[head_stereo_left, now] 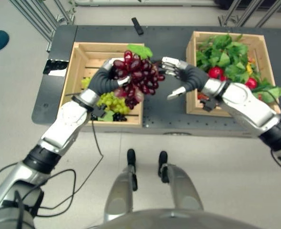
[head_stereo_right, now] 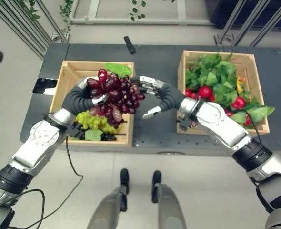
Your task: Pick up the fruits from the basket on one side to the basket on the other side
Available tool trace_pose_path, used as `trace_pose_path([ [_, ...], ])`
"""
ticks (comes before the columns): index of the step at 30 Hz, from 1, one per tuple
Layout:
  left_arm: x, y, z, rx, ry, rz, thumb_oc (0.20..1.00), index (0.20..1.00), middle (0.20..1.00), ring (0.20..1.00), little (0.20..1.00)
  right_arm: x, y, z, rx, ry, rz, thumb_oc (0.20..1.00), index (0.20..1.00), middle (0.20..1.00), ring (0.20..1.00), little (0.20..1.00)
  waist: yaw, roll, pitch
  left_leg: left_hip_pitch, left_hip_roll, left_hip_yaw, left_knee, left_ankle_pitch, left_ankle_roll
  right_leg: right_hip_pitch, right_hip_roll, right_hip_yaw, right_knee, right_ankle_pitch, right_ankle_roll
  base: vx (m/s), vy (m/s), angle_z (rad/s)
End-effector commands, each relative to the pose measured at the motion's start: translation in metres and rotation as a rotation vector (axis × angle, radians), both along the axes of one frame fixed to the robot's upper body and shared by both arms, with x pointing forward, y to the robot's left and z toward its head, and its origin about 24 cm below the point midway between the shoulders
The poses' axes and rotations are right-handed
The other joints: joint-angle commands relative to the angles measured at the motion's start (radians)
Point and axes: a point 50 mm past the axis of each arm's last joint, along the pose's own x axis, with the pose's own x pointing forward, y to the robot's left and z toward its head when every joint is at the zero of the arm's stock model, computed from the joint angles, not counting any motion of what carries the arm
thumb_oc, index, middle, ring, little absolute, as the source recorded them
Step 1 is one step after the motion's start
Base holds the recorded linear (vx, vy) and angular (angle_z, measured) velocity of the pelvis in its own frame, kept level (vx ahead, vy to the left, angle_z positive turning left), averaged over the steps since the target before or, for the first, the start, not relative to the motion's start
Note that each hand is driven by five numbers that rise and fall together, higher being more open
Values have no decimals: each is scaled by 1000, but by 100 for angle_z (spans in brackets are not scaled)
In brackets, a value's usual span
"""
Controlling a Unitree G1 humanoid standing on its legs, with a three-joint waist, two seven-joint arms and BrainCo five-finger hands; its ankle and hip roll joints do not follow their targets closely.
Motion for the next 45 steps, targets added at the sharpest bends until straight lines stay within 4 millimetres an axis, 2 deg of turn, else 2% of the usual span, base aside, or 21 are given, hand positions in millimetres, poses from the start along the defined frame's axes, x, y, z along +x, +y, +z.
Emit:
trace_pose_path([
  [1,-7,-21,36,-26,-164,-129,200,200,200,200,200,-26,48,19,156,-25,300,1000,1000,1000,1000,1000,-12,-42,-34,30,-10,10,113,-153,15,68,-37,18,-84,33,137,8,2,-3],
  [9,-3,-29,38,19,-192,-134,200,200,200,200,200,-51,74,6,190,121,507,1000,1000,1000,1000,1000,-19,-48,-35,28,-5,17,119,-156,14,65,-31,30,-81,32,136,1,0,-1],
  [13,-2,-30,37,-3,-192,-130,200,200,200,200,200,-66,84,10,229,134,609,1000,1000,1000,1000,1000,-22,-54,-36,30,-2,22,119,-157,14,64,-26,36,-84,35,134,-2,-3,-1],
  [19,-2,-33,31,-62,-175,-128,200,200,200,200,200,-68,94,3,365,181,608,1000,1000,1000,1000,1000,-23,-52,-44,37,-1,17,113,-157,14,71,-25,40,-86,35,129,-1,-1,-3],
  [28,-2,-34,26,-107,-161,-118,200,200,200,200,200,-74,104,-6,431,229,626,1000,1000,1000,1000,1000,-26,-45,-52,41,-2,15,109,-156,15,76,-27,37,-93,36,126,0,0,0],
  [38,-3,-36,23,-127,-158,-119,200,200,200,200,200,-71,109,-5,497,236,601,1000,1000,1000,1000,1000,-23,-43,-55,41,-5,16,110,-157,15,78,-31,37,-93,37,125,0,0,0],
  [45,-1,-38,20,-134,-145,-113,200,200,200,200,200,-68,122,7,524,202,612,1000,1000,1000,1000,1000,-18,-40,-58,42,-6,14,113,-157,15,79,-32,40,-88,36,121,0,-1,0],
])
